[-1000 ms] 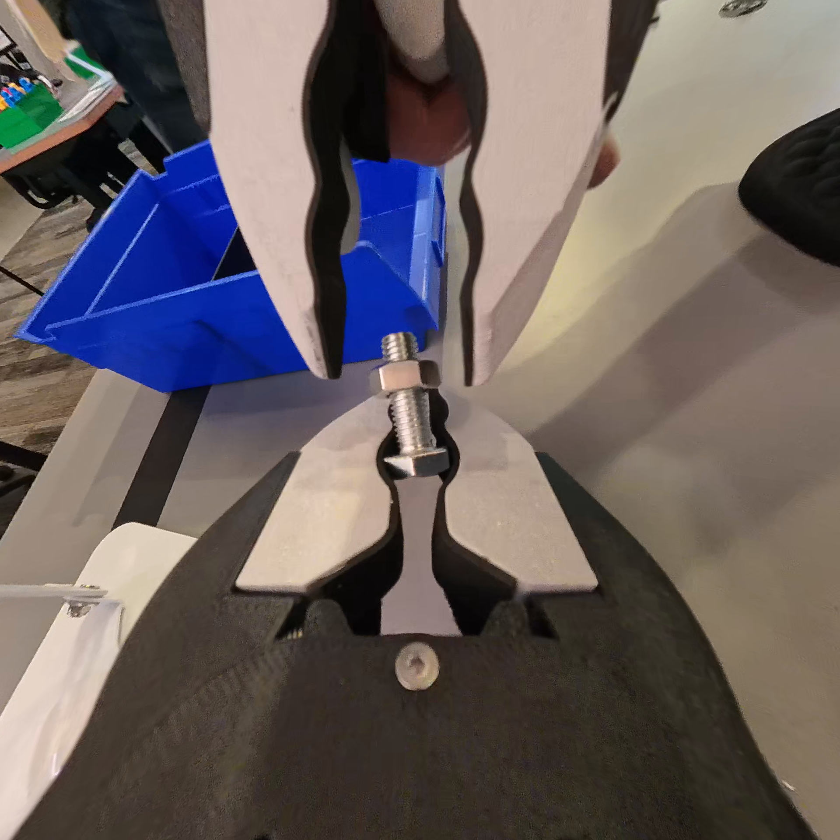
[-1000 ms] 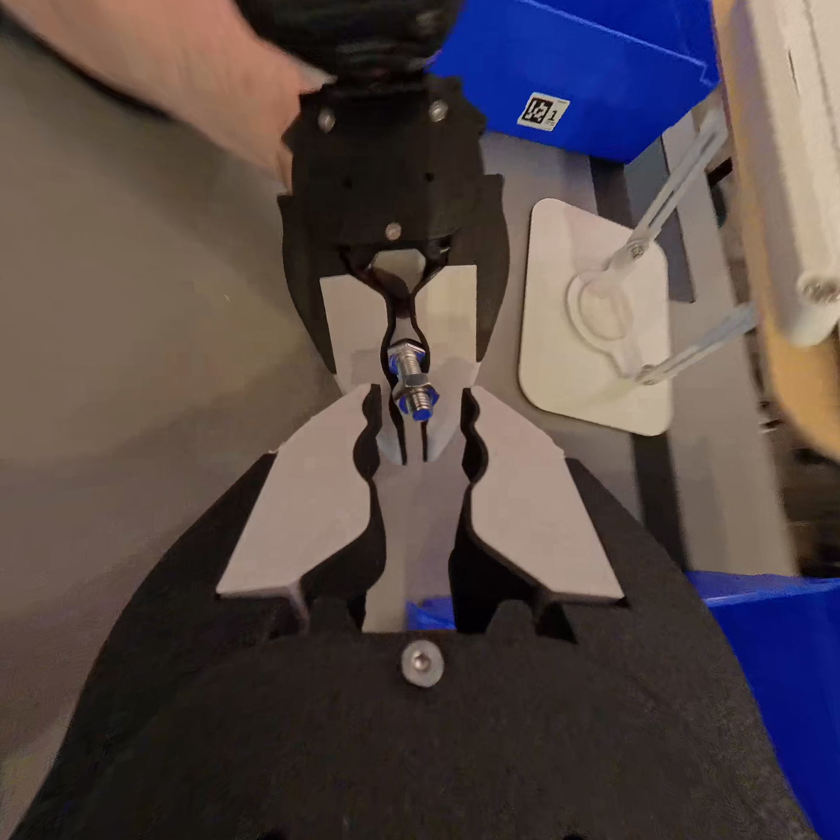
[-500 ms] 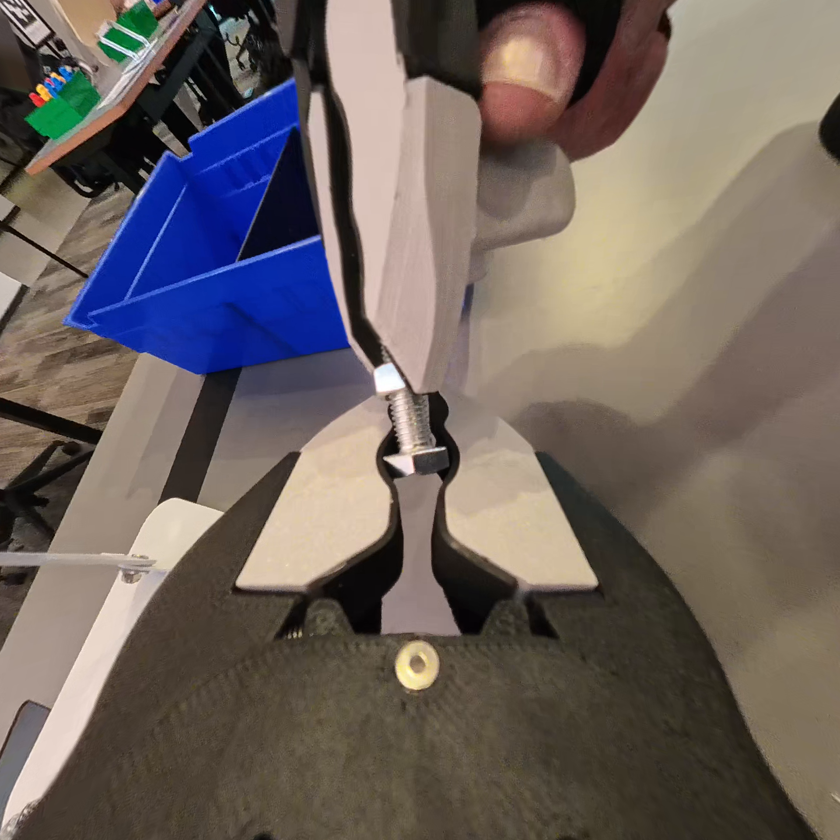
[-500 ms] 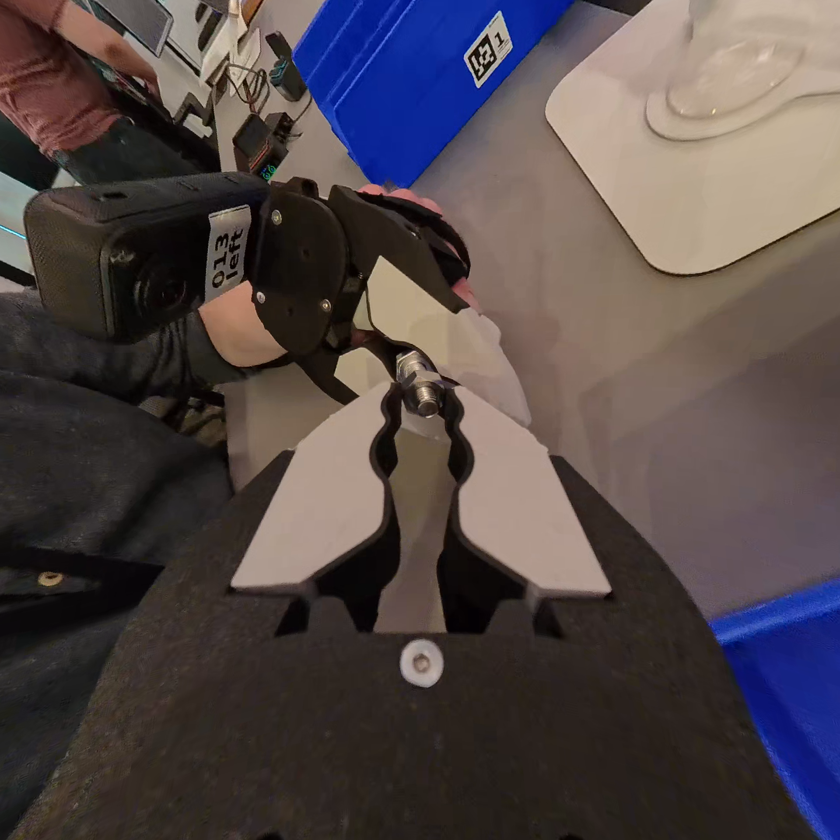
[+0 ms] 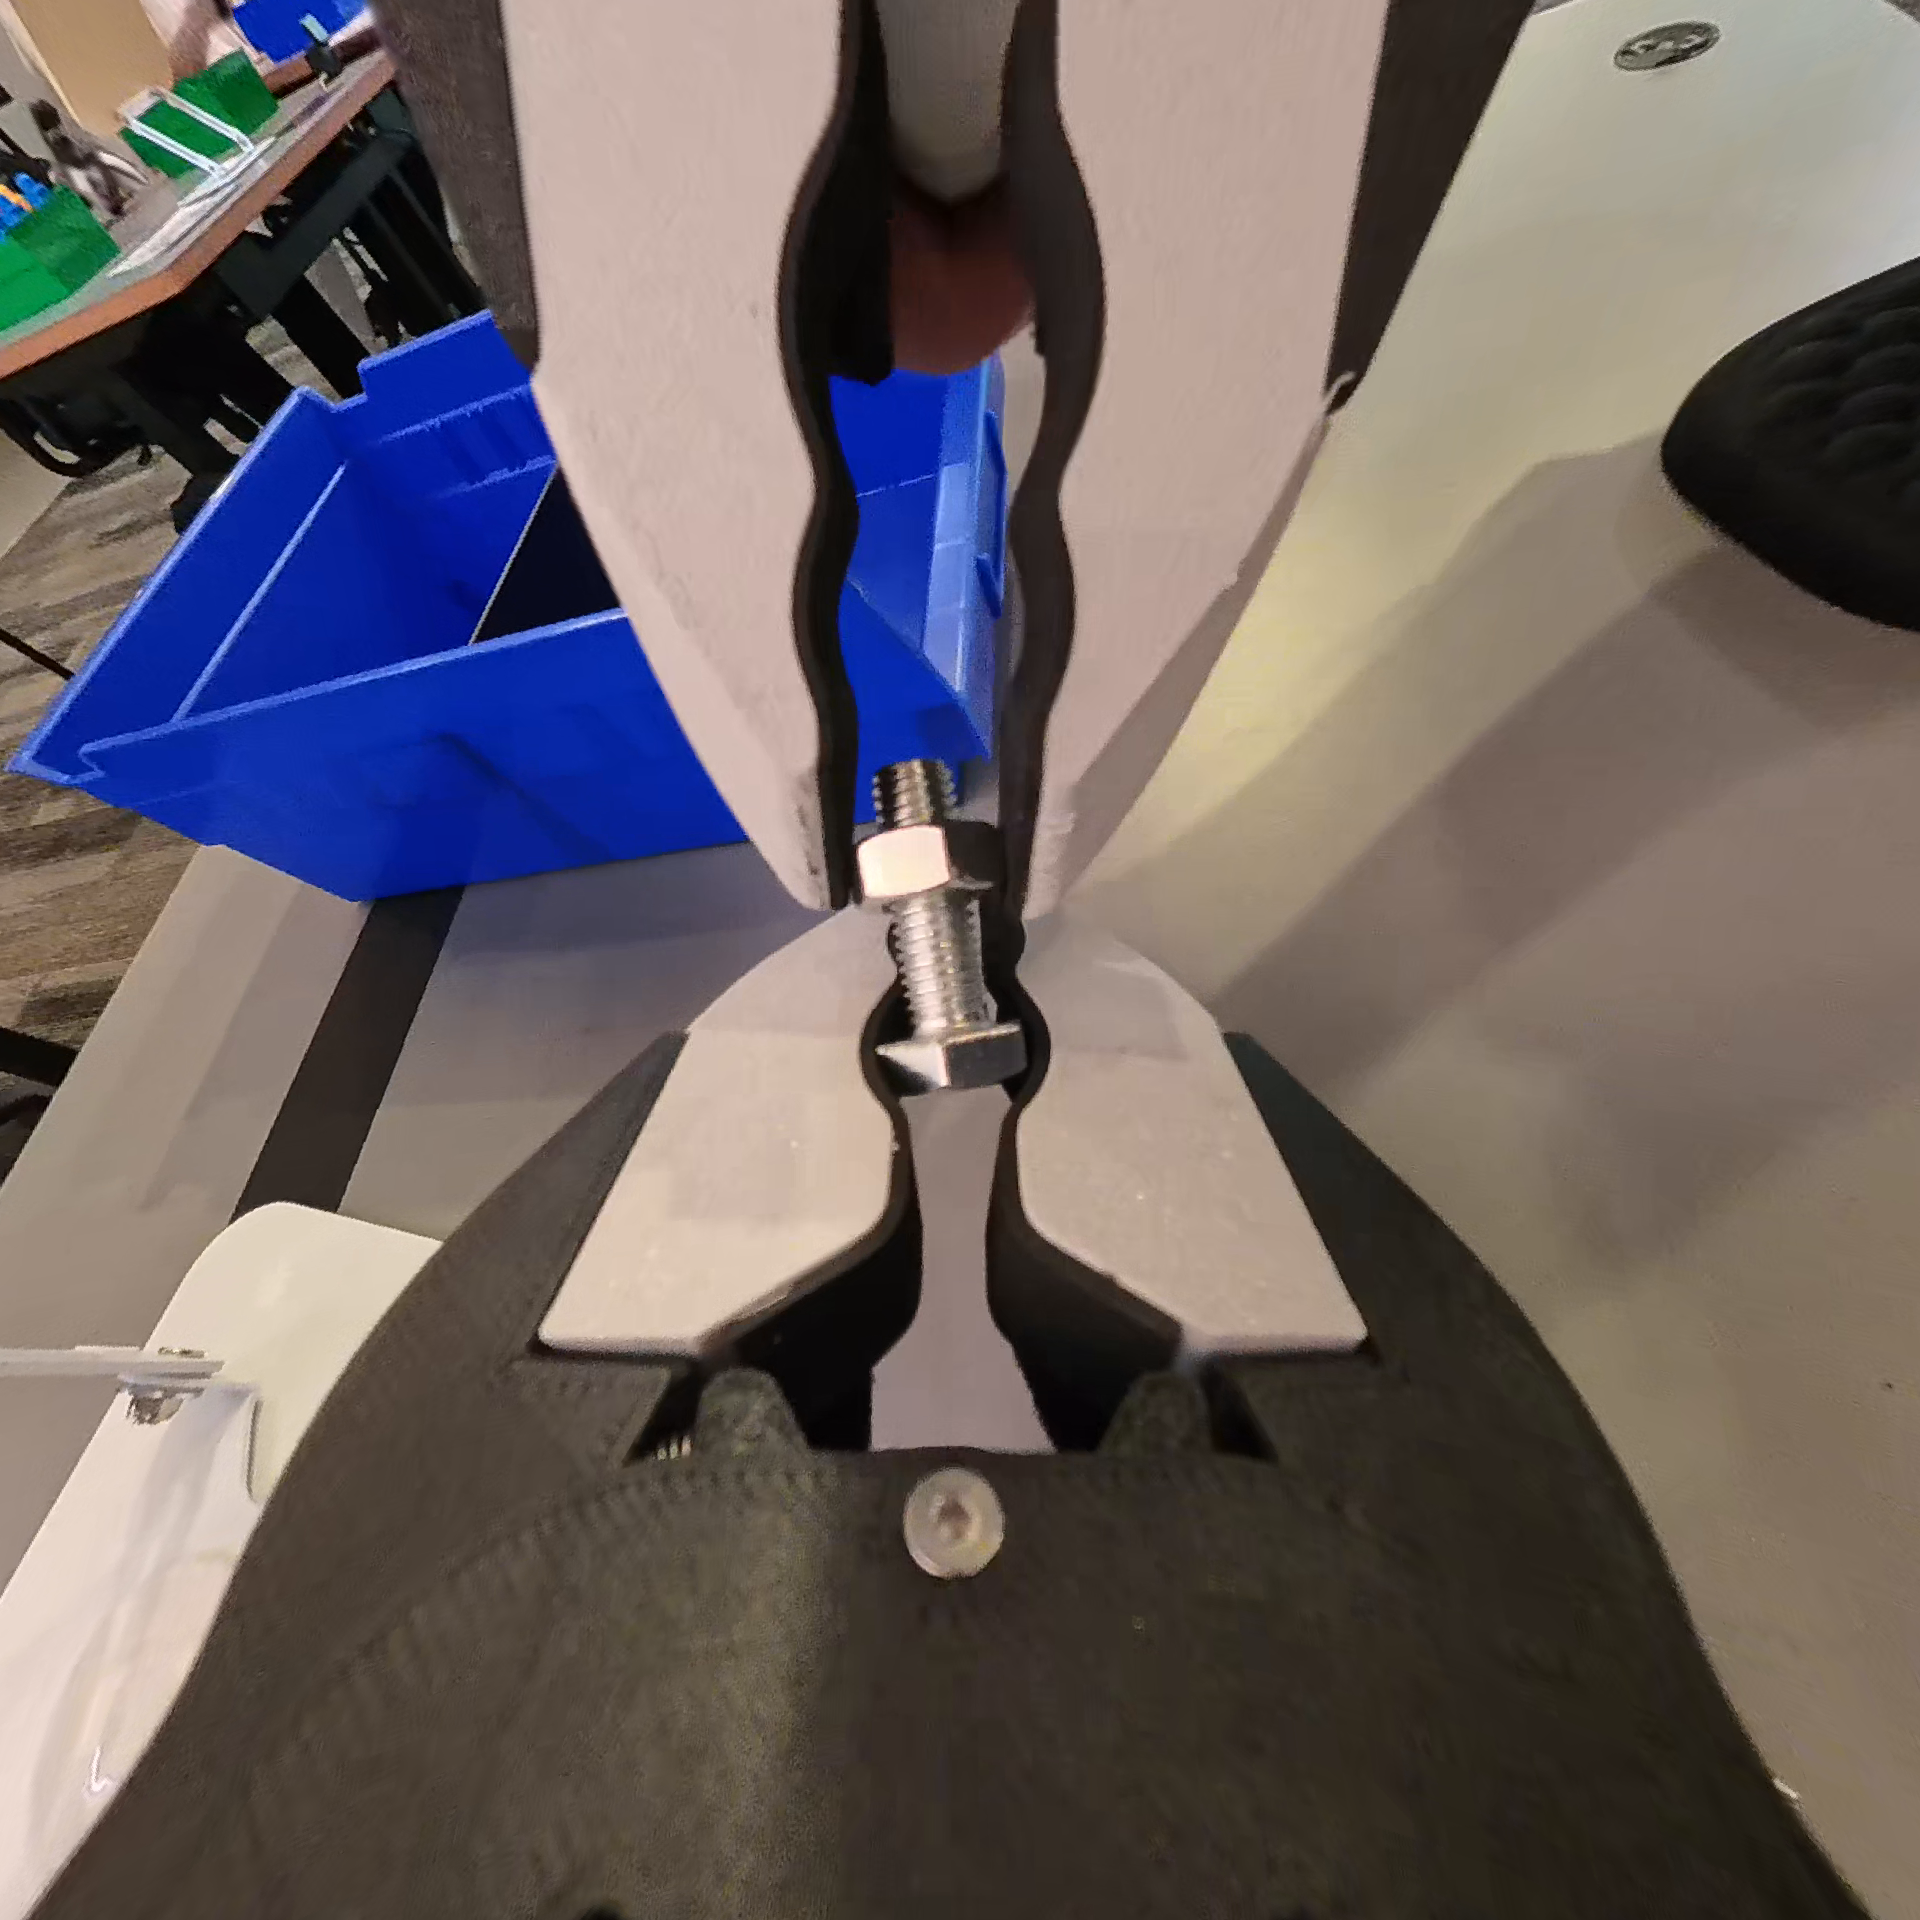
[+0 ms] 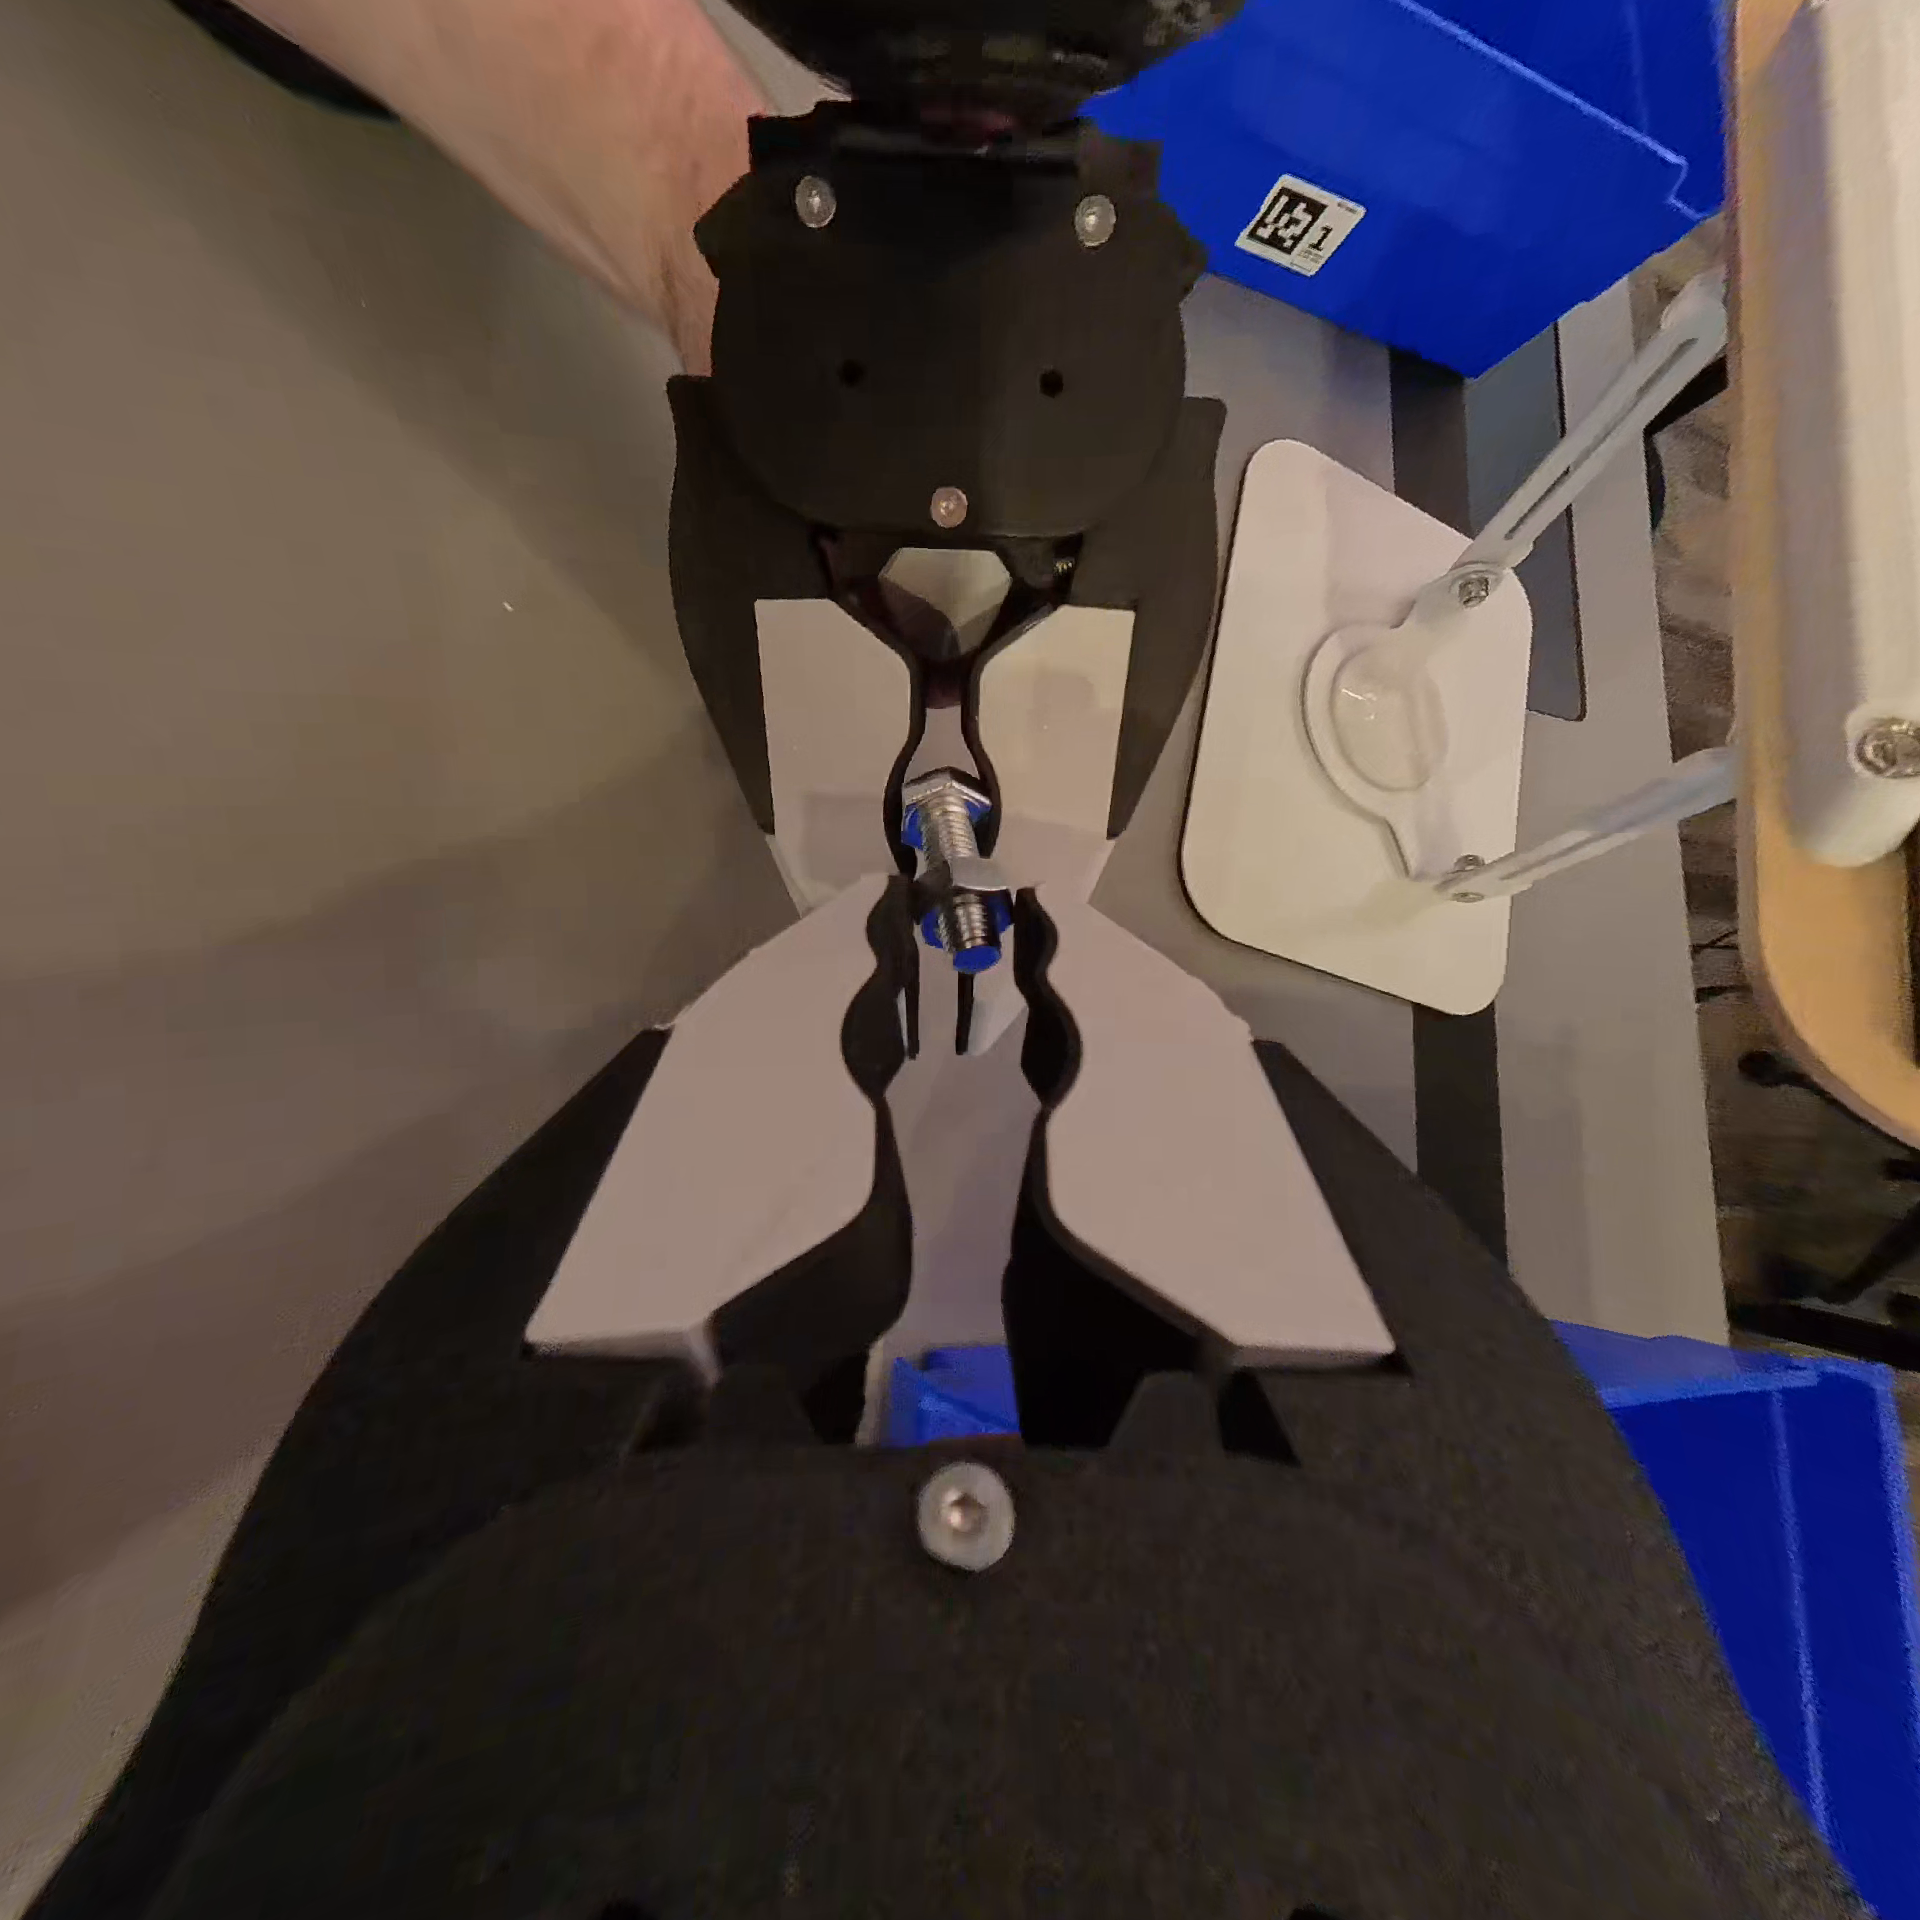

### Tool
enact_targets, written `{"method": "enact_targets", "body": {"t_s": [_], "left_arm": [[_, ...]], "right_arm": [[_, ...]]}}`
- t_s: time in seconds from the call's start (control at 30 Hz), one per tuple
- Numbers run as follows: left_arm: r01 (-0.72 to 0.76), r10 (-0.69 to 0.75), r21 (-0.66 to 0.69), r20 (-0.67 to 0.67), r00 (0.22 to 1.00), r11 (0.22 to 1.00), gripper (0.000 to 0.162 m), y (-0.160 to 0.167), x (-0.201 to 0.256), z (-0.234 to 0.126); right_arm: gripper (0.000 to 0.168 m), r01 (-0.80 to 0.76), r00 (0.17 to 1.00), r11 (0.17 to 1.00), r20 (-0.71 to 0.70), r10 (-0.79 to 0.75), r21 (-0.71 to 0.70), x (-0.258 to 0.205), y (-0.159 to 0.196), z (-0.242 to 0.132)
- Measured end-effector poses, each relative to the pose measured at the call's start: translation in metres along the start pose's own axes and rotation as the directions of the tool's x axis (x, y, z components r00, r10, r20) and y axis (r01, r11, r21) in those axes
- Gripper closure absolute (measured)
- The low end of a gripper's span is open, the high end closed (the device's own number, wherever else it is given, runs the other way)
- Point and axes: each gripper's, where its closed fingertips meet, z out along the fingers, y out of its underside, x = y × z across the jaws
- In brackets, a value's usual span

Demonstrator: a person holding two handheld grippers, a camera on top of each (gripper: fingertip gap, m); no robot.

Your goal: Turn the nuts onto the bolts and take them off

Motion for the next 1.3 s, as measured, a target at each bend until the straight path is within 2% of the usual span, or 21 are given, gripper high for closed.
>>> {"method": "enact_targets", "body": {"t_s": [0.07, 0.13, 0.17, 0.2, 0.23, 0.27, 0.3, 0.33, 0.37, 0.4, 0.47, 0.57, 0.6, 0.67, 0.8, 0.9, 1.1, 1.17, 1.23, 1.3], "left_arm": [[-0.011, 0.011, -0.004, 0.016, 1.000, 1.000, 0.152, 0.000, -0.002, 0.000], [-0.028, 0.030, -0.029, 0.063, 0.998, 0.999, 0.152, 0.003, -0.009, -0.001], [-0.041, 0.045, -0.041, 0.088, 0.995, 0.998, 0.152, 0.004, -0.012, -0.002], [-0.052, 0.057, -0.048, 0.104, 0.993, 0.998, 0.152, 0.005, -0.014, -0.002], [-0.060, 0.066, -0.053, 0.119, 0.991, 0.997, 0.152, 0.005, -0.015, -0.002], [-0.066, 0.073, -0.062, 0.128, 0.989, 0.996, 0.152, 0.006, -0.016, -0.002], [-0.075, 0.084, -0.078, 0.126, 0.988, 0.994, 0.152, 0.007, -0.015, -0.001], [-0.087, 0.098, -0.090, 0.127, 0.987, 0.992, 0.152, 0.009, -0.014, 0.001], [-0.087, 0.099, -0.092, 0.126, 0.987, 0.992, 0.152, 0.010, -0.013, 0.002], [-0.074, 0.083, -0.083, 0.111, 0.990, 0.994, 0.152, 0.010, -0.011, 0.002], [-0.058, 0.065, -0.068, 0.103, 0.993, 0.996, 0.152, 0.008, -0.012, 0.002], [-0.032, 0.035, -0.041, 0.064, 0.997, 0.999, 0.152, 0.005, -0.008, 0.001], [-0.028, 0.030, -0.039, 0.050, 0.998, 0.999, 0.152, 0.005, -0.006, 0.002], [-0.022, 0.024, -0.030, 0.044, 0.999, 0.999, 0.152, 0.004, -0.004, 0.003], [-0.020, 0.021, -0.026, 0.036, 0.999, 0.999, 0.152, 0.003, -0.003, 0.002], [-0.024, 0.025, -0.030, 0.039, 0.999, 0.999, 0.152, 0.003, -0.003, 0.002], [-0.012, 0.013, -0.020, 0.030, 0.999, 1.000, 0.152, 0.001, -0.003, 0.001], [0.014, -0.014, 0.000, -0.008, 1.000, 1.000, 0.152, -0.002, 0.000, 0.001], [0.033, -0.032, 0.011, -0.061, 0.998, 0.999, 0.152, -0.003, 0.007, 0.001], [0.105, -0.098, 0.039, -0.153, 0.983, 0.994, 0.152, -0.007, 0.016, 0.001]], "right_arm": [[0.150, -0.082, 0.996, 0.997, 0.028, 0.082, -0.001, 0.000, 0.000, 0.000], [0.150, -0.309, 0.948, 0.951, 0.078, 0.307, 0.013, 0.002, -0.001, 0.001], [0.151, -0.471, 0.877, 0.882, 0.126, 0.464, 0.025, 0.002, -0.002, 0.002], [0.151, -0.640, 0.759, 0.768, 0.191, 0.623, 0.036, 0.002, -0.003, 0.002], [0.151, -0.774, 0.620, 0.632, 0.262, 0.740, 0.046, 0.002, -0.004, 0.002], [0.150, -0.846, 0.519, 0.531, 0.318, 0.793, 0.056, 0.002, -0.004, 0.002], [0.150, -0.873, 0.473, 0.483, 0.348, 0.809, 0.062, 0.001, -0.002, 0.003], [0.150, -0.879, 0.464, 0.471, 0.358, 0.810, 0.072, 0.000, -0.001, 0.004], [0.148, -0.873, 0.476, 0.479, 0.363, 0.801, 0.089, -0.001, -0.001, 0.003], [0.137, -0.858, 0.502, 0.504, 0.365, 0.784, 0.097, -0.003, -0.001, 0.003], [0.124, -0.783, 0.614, 0.609, 0.312, 0.725, 0.125, -0.003, 0.000, 0.000], [0.127, -0.548, 0.835, 0.825, 0.151, 0.529, 0.137, 0.002, 0.002, -0.003], [0.131, -0.459, 0.887, 0.879, 0.118, 0.446, 0.131, 0.002, 0.001, -0.004], [0.133, -0.335, 0.941, 0.939, 0.077, 0.329, 0.078, 0.001, 0.002, -0.002], [0.149, -0.244, 0.966, 0.968, 0.098, 0.238, 0.058, -0.001, -0.001, 0.002], [0.149, -0.214, 0.973, 0.975, 0.095, 0.208, 0.054, -0.001, -0.001, 0.002], [0.150, -0.397, 0.910, 0.914, 0.168, 0.379, 0.085, 0.000, -0.004, 0.001], [0.150, -0.253, 0.965, 0.963, 0.099, 0.244, 0.094, -0.001, -0.004, 0.000], [0.150, -0.052, 0.998, 0.998, 0.022, 0.051, 0.027, -0.005, -0.003, -0.001], [0.150, 0.231, 0.970, 0.971, -0.069, -0.235, -0.058, -0.005, -0.003, -0.003]]}}
